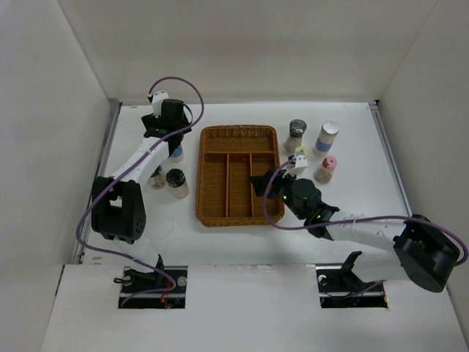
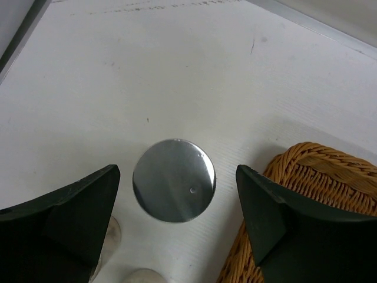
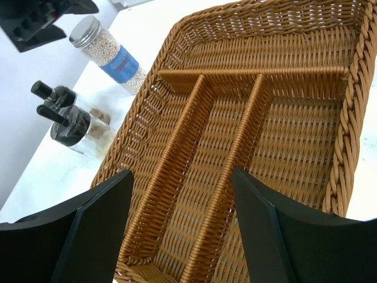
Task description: Organize the condiment bottles
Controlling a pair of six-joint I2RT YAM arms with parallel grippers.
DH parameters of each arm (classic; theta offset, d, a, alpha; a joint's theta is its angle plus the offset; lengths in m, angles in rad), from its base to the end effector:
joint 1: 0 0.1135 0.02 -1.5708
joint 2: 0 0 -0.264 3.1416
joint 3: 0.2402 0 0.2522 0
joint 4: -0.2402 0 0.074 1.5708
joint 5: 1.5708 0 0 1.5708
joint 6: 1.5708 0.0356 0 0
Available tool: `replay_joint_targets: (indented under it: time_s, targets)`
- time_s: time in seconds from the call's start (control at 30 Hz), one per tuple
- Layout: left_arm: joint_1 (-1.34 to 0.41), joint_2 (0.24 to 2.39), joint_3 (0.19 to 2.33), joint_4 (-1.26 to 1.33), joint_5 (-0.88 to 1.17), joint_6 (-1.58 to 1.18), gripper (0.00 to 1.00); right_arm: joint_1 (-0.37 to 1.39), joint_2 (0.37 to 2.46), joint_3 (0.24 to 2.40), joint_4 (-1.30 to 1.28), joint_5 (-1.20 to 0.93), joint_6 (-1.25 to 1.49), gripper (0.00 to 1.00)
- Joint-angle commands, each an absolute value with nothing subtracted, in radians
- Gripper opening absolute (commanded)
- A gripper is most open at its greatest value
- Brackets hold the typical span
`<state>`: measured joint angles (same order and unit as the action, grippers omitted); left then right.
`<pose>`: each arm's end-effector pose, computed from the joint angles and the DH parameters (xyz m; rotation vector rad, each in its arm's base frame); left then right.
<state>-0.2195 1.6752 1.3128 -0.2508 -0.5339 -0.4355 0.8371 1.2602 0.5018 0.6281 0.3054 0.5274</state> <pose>0.3782 -0.0658 0.2851 -0.5162 2.0301 0.1907 0.1857 0.1900 0.2259 -0.0361 1.7533 0.7540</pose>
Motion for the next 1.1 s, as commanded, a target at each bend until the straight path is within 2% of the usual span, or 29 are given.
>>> replay_joint_targets:
  time_s: [0.0, 0.3, 0.33, 0.47, 0.57, 0.87, 1.07]
  targets:
    - [-0.208, 1.698, 1.370, -0.224, -0.526, -0.405, 0.77, 0.829, 1.272, 0.509, 0.689, 0.285, 0.526, 0.74]
    - [-0.205, 1.729, 1.350, -0.218, -0.525, -0.414, 0.74, 0.815, 1.264, 0.506, 0.683, 0.296, 0.517, 0.74]
    - [-0.205, 1.733, 1.350, -0.218, -0.523, -0.413, 0.72, 0.815, 1.264, 0.503, 0.687, 0.298, 0.523, 0.75]
    - [-0.200, 1.727, 1.345, -0.216, -0.522, -0.413, 0.47, 0.805, 1.273, 0.506, 0.678, 0.293, 0.538, 0.74]
    - [-0.203, 1.688, 1.344, -0.198, -0.528, -0.413, 0.39, 0.803, 1.262, 0.497, 0.684, 0.302, 0.538, 0.74]
    - [-0.268, 1.503, 1.440, -0.155, -0.569, -0.373, 0.36, 0.782, 1.275, 0.495, 0.683, 0.293, 0.561, 0.74]
    - [-0.340, 1.523, 1.528, -0.150, -0.537, -0.368, 0.36, 0.771, 1.258, 0.482, 0.689, 0.302, 0.568, 0.74]
